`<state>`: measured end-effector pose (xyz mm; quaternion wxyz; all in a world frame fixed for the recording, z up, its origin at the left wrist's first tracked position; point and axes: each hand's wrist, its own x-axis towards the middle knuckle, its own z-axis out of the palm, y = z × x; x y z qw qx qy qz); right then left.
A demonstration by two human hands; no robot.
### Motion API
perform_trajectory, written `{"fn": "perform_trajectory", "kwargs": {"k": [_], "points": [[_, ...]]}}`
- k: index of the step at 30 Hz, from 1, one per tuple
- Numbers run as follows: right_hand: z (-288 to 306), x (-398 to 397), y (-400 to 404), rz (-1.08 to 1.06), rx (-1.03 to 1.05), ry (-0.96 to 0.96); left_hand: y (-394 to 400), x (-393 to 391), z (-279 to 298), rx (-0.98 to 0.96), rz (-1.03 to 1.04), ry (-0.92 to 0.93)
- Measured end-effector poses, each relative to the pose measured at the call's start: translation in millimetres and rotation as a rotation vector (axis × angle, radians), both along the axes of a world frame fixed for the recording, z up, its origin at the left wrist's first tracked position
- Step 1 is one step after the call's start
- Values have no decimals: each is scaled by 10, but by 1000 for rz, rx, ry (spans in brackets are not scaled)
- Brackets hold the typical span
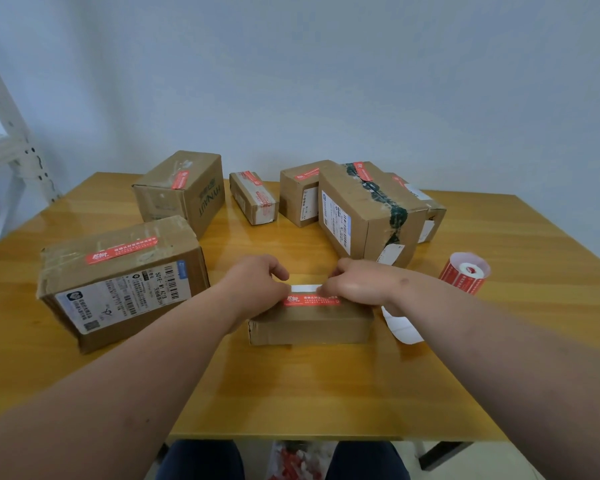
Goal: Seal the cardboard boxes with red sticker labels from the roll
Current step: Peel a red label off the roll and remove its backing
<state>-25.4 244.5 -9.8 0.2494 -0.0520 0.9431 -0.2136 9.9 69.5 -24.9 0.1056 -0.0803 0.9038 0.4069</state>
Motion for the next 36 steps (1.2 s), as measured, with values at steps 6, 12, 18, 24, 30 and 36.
{"fn": "perform_trajectory", "kwargs": {"k": [6,12,18,24,30,36], "points": [[-104,36,-29,-1,-29,-32,22,32,-23,-5,-20,-30],[-83,-25,144,-72,-243,-170,-82,61,11,87,-71,-66],[-90,-31,224,-165,-425,-254,-84,32,-8,116,-60,-75],[-146,-49,87,-170,-275,-70,-4,-11,-88,62,23,-7],[-144,-43,135,-217,-355,-151,-28,28,-54,112,16,-16],[-109,-42,162,-175,-383,-188,-86,37,-61,145,59,-1]]}}
